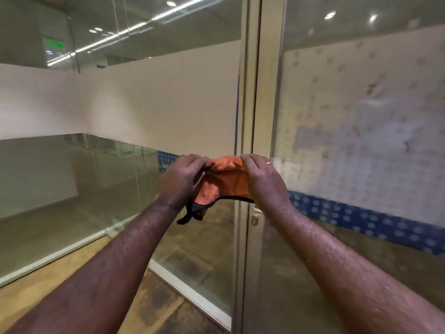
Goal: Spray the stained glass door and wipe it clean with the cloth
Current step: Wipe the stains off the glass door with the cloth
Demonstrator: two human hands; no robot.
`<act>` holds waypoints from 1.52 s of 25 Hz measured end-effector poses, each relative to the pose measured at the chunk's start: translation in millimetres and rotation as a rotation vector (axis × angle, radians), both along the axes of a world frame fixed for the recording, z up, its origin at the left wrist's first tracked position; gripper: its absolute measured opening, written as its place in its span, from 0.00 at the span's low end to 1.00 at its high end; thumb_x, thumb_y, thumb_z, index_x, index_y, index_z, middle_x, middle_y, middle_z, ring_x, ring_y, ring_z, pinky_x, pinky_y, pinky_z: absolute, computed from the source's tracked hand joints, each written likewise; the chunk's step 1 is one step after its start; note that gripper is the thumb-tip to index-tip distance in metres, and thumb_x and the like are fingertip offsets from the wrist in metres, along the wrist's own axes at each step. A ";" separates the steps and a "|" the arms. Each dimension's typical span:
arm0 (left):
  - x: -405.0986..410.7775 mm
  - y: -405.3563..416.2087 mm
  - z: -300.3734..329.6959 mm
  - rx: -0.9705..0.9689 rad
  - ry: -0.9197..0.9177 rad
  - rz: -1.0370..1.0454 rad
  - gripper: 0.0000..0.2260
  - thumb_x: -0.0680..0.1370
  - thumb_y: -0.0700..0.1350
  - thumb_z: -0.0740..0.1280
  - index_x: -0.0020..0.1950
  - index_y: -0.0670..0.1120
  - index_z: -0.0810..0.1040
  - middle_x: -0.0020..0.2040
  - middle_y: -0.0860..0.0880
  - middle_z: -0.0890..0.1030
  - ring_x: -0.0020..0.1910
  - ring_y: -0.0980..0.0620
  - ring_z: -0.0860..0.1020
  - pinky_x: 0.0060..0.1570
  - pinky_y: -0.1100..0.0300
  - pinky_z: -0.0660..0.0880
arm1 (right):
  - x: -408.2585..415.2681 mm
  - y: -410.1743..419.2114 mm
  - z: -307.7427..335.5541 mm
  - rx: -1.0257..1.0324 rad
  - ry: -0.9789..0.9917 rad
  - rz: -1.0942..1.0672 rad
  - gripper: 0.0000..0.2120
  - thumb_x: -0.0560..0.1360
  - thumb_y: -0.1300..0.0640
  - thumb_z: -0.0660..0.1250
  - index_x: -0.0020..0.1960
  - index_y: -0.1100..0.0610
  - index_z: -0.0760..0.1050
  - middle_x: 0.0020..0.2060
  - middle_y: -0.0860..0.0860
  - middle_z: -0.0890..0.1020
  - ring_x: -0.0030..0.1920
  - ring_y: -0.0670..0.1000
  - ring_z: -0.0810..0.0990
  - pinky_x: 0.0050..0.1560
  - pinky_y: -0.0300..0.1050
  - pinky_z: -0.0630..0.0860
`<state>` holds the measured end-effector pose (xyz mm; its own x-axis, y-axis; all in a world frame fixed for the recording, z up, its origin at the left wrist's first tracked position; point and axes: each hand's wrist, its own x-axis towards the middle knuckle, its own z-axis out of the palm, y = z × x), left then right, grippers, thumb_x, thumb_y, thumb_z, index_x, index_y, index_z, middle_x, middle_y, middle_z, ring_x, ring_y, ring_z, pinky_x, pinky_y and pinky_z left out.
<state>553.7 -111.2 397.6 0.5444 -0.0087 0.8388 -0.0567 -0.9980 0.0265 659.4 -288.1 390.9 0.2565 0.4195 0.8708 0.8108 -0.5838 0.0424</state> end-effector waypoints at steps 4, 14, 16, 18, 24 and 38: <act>79.8 -47.7 11.0 0.010 -0.004 -0.119 0.20 0.75 0.52 0.61 0.58 0.40 0.81 0.52 0.41 0.83 0.51 0.41 0.80 0.49 0.51 0.78 | 60.0 -53.6 6.0 0.013 0.014 -0.124 0.23 0.66 0.68 0.73 0.60 0.63 0.75 0.51 0.60 0.82 0.48 0.60 0.80 0.45 0.50 0.78; 237.4 -145.7 16.1 -0.045 0.046 -0.348 0.14 0.75 0.47 0.71 0.61 0.49 0.79 0.56 0.50 0.82 0.54 0.50 0.78 0.51 0.60 0.75 | 157.4 -147.4 -34.6 -0.088 -0.131 -0.382 0.28 0.71 0.49 0.66 0.69 0.58 0.68 0.68 0.60 0.72 0.68 0.62 0.69 0.68 0.61 0.63; 260.3 -159.2 20.7 -0.053 0.115 -0.444 0.12 0.76 0.47 0.70 0.59 0.50 0.80 0.54 0.51 0.82 0.53 0.52 0.79 0.52 0.57 0.77 | 171.7 -150.1 -52.3 -0.166 -0.142 -0.466 0.34 0.69 0.46 0.68 0.71 0.57 0.65 0.73 0.61 0.65 0.73 0.63 0.62 0.70 0.64 0.58; 279.2 -168.0 27.2 -0.045 0.219 -0.562 0.11 0.76 0.48 0.71 0.58 0.50 0.81 0.53 0.52 0.83 0.52 0.53 0.79 0.53 0.55 0.78 | 184.6 -151.1 -63.6 -0.158 -0.089 -0.568 0.40 0.66 0.40 0.69 0.72 0.55 0.62 0.75 0.62 0.57 0.74 0.66 0.56 0.70 0.67 0.54; 325.4 -176.6 38.3 -0.055 0.296 -0.828 0.13 0.74 0.46 0.74 0.57 0.46 0.82 0.53 0.50 0.85 0.52 0.53 0.82 0.55 0.56 0.77 | 223.3 -145.3 -72.6 0.139 -0.049 -0.586 0.41 0.61 0.52 0.77 0.69 0.50 0.61 0.72 0.60 0.58 0.63 0.63 0.67 0.53 0.60 0.73; 434.4 -86.7 9.3 -0.337 -0.152 -0.816 0.18 0.78 0.51 0.66 0.65 0.44 0.73 0.60 0.52 0.72 0.60 0.53 0.72 0.62 0.61 0.70 | 311.9 -119.4 -51.2 0.792 0.253 -0.853 0.46 0.61 0.38 0.60 0.76 0.45 0.50 0.71 0.56 0.58 0.58 0.65 0.71 0.48 0.60 0.76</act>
